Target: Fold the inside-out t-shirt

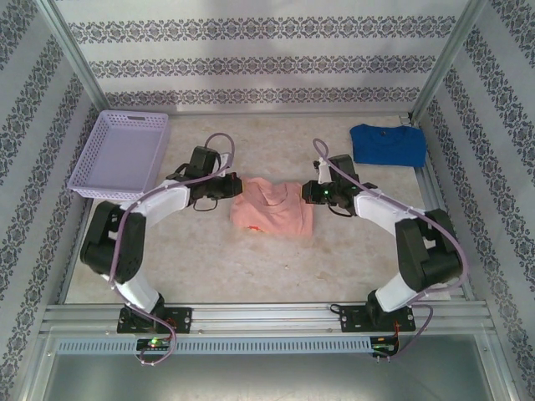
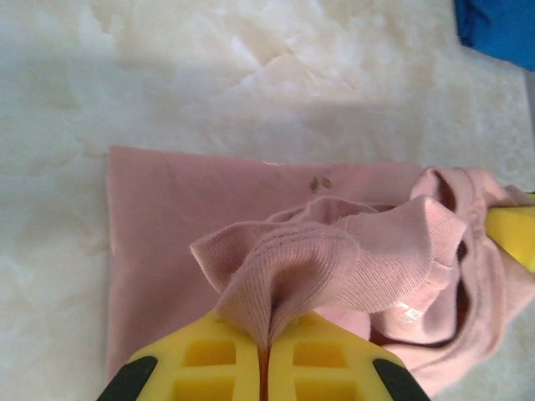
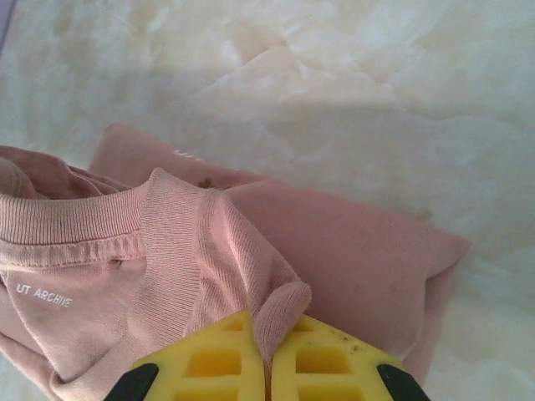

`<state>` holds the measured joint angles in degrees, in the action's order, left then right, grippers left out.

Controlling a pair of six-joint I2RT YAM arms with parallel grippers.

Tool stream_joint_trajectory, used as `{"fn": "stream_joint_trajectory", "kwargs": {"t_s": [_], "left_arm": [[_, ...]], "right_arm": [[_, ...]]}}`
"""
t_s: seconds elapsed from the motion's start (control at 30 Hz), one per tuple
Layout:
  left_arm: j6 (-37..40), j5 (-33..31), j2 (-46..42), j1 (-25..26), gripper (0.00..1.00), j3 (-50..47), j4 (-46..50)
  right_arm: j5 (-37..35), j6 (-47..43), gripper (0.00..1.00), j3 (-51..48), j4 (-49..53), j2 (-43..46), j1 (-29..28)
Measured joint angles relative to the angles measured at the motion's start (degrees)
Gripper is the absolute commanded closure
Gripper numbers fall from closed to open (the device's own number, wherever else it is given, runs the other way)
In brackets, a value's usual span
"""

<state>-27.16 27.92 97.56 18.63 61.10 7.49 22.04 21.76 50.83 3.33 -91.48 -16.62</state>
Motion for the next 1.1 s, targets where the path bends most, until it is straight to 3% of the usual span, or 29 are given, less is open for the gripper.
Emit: {"fn": "stream_joint_trajectory", "kwargs": {"t_s": [0.27, 0.37, 0.5, 0.67, 0.77, 0.9, 1.1], "left_arm": [[3.0, -1.2, 12.2, -1.5, 0.93, 9.2, 2.1], [3.7, -1.4, 16.7, -1.8, 0.87, 12.3, 2.4], [4.5, -1.4, 21.0, -1.9, 0.68, 15.9, 3.8], [5.3, -3.2, 20.1, -2.2, 0.49, 17.4, 5.2], [5.8, -4.9, 18.1, -2.6, 0.40, 17.2, 7.1], [5.7, -7.7, 11.8, -3.0, 0.18, 14.9, 8.0], [5.2, -11.8, 4.0, -3.0, 0.15, 11.4, 9.1]], "right_arm": [[-2.1, -1.2, 0.98, 7.7, 2.7, -10.8, 0.4], [-3.1, -1.3, 0.88, 9.8, 4.4, -14.4, 0.7], [-3.5, -2.3, 0.72, 12.7, 7.3, -16.6, 1.2], [-4.8, -4.3, 0.59, 14.7, 12.6, -13.8, 3.2], [-5.2, -5.3, 0.41, 14.0, 16.3, -8.5, 5.0], [-4.2, -4.3, 0.29, 8.8, 17.9, 0.5, 6.0], [-0.9, 1.9, 0.24, 4.3, 14.9, -1.9, 1.5]]}}
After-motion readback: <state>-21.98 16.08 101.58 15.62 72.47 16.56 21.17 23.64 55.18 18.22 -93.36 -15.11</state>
